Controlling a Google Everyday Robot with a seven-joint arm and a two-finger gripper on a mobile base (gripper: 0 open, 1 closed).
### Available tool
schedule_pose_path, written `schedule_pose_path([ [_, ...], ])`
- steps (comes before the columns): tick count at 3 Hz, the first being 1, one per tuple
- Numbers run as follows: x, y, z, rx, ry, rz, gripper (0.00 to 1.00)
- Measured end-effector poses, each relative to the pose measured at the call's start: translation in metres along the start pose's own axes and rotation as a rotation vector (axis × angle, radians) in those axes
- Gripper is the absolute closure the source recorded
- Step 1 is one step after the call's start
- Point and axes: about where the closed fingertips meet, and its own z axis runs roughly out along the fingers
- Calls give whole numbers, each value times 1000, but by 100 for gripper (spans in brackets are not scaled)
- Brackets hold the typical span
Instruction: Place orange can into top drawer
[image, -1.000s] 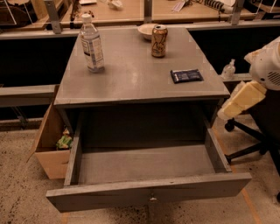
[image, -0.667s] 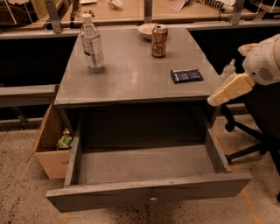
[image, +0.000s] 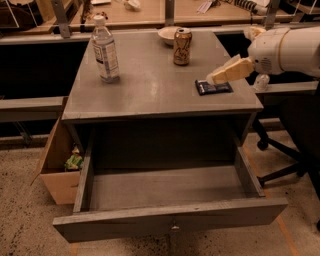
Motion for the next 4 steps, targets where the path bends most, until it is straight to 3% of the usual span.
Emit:
schedule_pose_path([
  [1,1,-19,48,21,-116,95,0],
  [2,11,-38,84,105,-141,205,0],
  [3,4,-56,85,184,-173,233,0],
  [4,8,-53,97,208,-176,243,0],
])
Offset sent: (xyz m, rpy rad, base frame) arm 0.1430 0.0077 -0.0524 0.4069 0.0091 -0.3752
